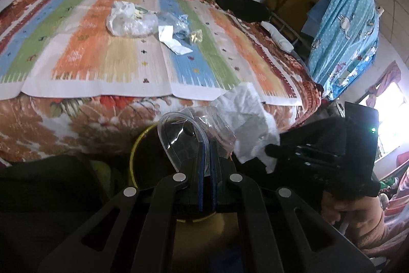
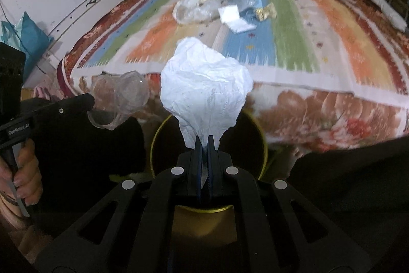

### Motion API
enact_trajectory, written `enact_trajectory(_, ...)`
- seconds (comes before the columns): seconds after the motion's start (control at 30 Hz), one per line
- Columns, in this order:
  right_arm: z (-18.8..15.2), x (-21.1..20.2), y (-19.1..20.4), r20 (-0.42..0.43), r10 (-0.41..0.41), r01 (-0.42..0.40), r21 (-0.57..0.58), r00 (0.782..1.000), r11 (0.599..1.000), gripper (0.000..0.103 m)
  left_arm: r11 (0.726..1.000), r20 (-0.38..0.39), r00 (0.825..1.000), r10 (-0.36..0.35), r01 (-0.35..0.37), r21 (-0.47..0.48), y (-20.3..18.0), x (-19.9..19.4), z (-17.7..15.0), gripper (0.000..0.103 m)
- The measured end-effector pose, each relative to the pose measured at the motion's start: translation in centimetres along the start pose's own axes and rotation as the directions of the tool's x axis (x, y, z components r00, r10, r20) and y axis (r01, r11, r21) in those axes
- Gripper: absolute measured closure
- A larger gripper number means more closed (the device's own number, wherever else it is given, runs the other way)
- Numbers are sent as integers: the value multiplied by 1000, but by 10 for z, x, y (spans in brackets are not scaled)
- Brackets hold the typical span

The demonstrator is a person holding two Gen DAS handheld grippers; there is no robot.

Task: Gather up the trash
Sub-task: 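Carry both items over the bin and open both grippers to drop them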

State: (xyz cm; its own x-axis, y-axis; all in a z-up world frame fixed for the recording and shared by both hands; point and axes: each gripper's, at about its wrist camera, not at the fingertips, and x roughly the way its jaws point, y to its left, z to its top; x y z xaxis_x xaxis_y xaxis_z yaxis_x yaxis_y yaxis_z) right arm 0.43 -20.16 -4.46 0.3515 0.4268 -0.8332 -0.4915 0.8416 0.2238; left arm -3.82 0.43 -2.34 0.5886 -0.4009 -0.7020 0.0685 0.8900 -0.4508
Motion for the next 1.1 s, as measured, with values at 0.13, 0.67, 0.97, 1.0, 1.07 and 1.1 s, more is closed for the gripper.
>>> enact_trajectory(0.13,-5,5,6,-19,-31,31,-19,999,999,100,1000,-10,1000,8,-8,7,-2,4,-4,100)
enact_trajectory(0.67,-3,29,5,-127,-10,12,18,992,1000,67,1000,-10,1000,-16,16,7,-6,11,-4,77)
enact_trajectory(0.97,-3,27,6,-120,10,-8,19,993,1000,57,1000,-10,1000,6,-6,-13,-3,13,-2,63)
enact_trajectory(1.0,-3,27,6,-118,10,-8,18,993,1000,56,1000,-10,1000,10,-10,-14,-2,13,-1,63)
enact_trajectory(1.07,-3,26,7,-112,11,-9,17,994,1000,53,1000,-15,1000,18,-18,-17,-1,14,-1,61)
enact_trajectory(1.1,-2,26,6,-112,11,-9,17,994,1000,53,1000,-16,1000,24,-25,-17,-1,14,-1,61)
